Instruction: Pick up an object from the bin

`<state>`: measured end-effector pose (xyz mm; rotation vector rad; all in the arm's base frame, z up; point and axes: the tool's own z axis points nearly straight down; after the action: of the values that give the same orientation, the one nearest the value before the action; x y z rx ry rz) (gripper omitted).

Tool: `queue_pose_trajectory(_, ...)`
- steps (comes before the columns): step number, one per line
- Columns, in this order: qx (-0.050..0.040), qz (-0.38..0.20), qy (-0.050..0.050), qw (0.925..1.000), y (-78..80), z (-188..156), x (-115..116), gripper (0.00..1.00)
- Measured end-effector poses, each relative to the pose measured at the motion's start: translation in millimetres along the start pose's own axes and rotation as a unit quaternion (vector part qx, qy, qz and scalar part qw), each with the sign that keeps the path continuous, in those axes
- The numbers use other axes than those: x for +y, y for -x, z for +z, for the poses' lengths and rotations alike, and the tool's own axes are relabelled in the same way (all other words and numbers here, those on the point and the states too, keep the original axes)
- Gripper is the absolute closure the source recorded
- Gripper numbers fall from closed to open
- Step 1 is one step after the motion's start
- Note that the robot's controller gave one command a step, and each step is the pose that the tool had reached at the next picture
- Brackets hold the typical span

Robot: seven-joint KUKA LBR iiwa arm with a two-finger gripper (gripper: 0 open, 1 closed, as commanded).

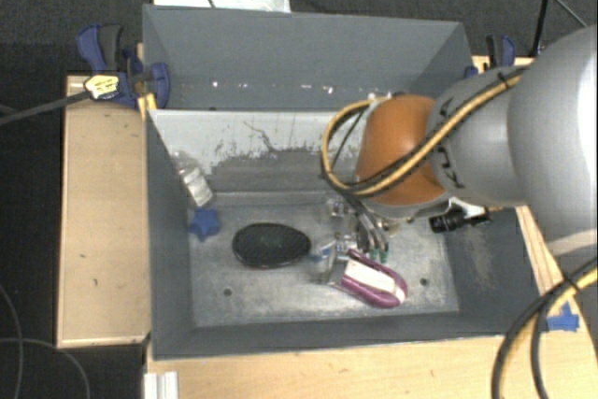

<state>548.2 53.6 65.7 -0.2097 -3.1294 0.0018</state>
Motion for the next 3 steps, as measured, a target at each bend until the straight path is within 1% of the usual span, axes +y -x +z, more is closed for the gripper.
queue_pose_trajectory(1, -0.0036, 0.001, 0.001, 1.0, 2.1, -5, 1, 1.0)
queue_pose_trajectory(2, -0.0073, -0.021, 0.002, 0.9998, -33.2, -114, 12, 1.0)
queue_pose_trajectory(3, -0.0008, 0.043, 0.001, 0.9991, -42.7, -40, 24, 1.0)
